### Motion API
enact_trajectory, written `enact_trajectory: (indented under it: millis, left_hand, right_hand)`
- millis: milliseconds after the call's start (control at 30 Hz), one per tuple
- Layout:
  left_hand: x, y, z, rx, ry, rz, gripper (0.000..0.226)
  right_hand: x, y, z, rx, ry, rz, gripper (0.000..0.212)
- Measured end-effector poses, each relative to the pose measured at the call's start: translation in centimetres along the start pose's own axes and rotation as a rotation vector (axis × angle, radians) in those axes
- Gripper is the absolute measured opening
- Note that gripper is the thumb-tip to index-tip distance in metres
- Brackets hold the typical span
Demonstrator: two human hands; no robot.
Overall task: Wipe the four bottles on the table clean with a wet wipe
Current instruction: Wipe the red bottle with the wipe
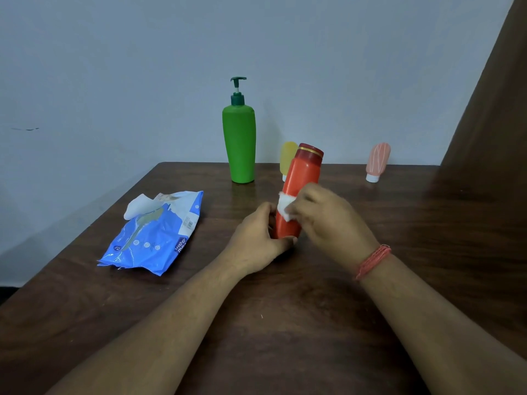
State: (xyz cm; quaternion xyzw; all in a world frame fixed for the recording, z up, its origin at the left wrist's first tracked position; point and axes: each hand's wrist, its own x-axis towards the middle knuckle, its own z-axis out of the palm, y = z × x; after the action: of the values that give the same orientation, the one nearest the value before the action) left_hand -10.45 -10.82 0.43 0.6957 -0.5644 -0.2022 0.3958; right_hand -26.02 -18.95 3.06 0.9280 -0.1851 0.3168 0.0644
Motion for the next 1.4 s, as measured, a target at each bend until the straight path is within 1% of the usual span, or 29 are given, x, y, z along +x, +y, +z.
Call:
enact_trajectory:
  millis: [33, 67, 133, 167, 267, 367, 400, 467, 500, 600, 667, 733, 833, 867, 933, 1000, 1133, 1200, 1300, 1400]
  left_hand:
    - [0.0, 0.1, 0.0, -0.010, -0.001, -0.008, 0.055]
    - [0.0, 0.1, 0.0, -0.007, -0.003, -0.013, 0.056]
    - [0.0, 0.2, 0.0, 0.043, -0.002, -0.011, 0.058]
    - [0.0, 0.2, 0.0, 0.057, -0.002, -0.010, 0.059]
    - [0.0, 0.1, -0.1, 0.005, -0.004, -0.017, 0.058]
    - [0.1, 0.0, -0.1, 0.034, 0.006, 0.002, 0.057]
    - [0.1, -0.1, -0.1, 0.028, 0.004, 0.002, 0.057]
    - [0.1, -0.1, -0.2, -0.020, -0.005, -0.004, 0.058]
    - [0.1, -0.2, -0.3, -0.035, -0.004, -0.005, 0.057]
    - [0.1, -0.5, -0.2, -0.038, -0.006, -0.003, 0.056]
    - [0.3, -0.8, -0.2, -0.130, -0.002, -0.014, 0.052]
    - [0.3, -1.0, -0.3, -0.293, 0.017, -0.028, 0.048]
    - [0.3, -1.1, -0.3, -0.483, 0.052, -0.022, 0.048]
    - [0.3, -1.2, -0.3, -0.538, 0.069, -0.016, 0.051]
    - [0.4, -1.5, -0.5, -0.621, 0.097, -0.011, 0.054]
    - [0.4, -1.8, -0.9, -0.662, 0.118, -0.029, 0.059]
    - [0.5, -1.6, -0.7, -0.682, 0.090, -0.015, 0.069]
    - [0.5, -1.6, -0.5, -0.692, 0.081, -0.018, 0.070]
    - [0.6, -1.7, -0.6, -0.738, 0.104, -0.045, 0.062]
    - [0.6, -1.6, -0.6, -0.808, 0.103, -0.095, 0.054]
  right_hand:
    - [-0.1, 0.0, 0.2, -0.010, -0.024, -0.013, 0.019]
    - [-0.1, 0.2, 0.3, 0.013, 0.000, 0.011, 0.018]
    - [-0.2, 0.8, 0.2, 0.104, 0.126, 0.138, 0.012]
    - [-0.2, 1.0, 0.2, 0.144, 0.153, 0.165, 0.010]
    - [-0.3, 0.8, 0.6, 0.132, 0.045, 0.077, 0.009]
    - [-0.2, 1.2, 0.8, 0.179, 0.137, 0.178, 0.010]
    - [-0.2, 1.3, 0.8, 0.198, 0.130, 0.178, 0.010]
    - [-0.3, 1.3, 1.1, 0.196, 0.051, 0.123, 0.011]
    - [-0.4, 1.4, 1.2, 0.198, 0.050, 0.124, 0.011]
    - [-0.4, 1.6, 1.4, 0.242, 0.186, 0.239, 0.011]
    - [-0.5, 1.7, 1.6, 0.290, 0.156, 0.207, 0.011]
    - [-0.5, 1.7, 1.9, 0.315, 0.134, 0.174, 0.011]
    - [-0.4, 1.7, 1.8, 0.365, 0.220, 0.230, 0.013]
    - [-0.4, 1.6, 1.7, 0.376, 0.201, 0.204, 0.014]
    - [-0.5, 1.5, 1.6, 0.390, 0.098, 0.119, 0.015]
    - [-0.5, 1.4, 1.7, 0.386, 0.034, 0.088, 0.015]
    - [-0.3, 1.3, 2.1, 0.431, 0.161, 0.160, 0.017]
    - [-0.5, 1.3, 2.2, 0.522, 0.150, 0.204, 0.017]
    - [-0.6, 1.1, 2.1, 0.596, 0.121, 0.247, 0.016]
    - [-0.3, 0.5, 2.3, 0.556, 0.166, 0.233, 0.016]
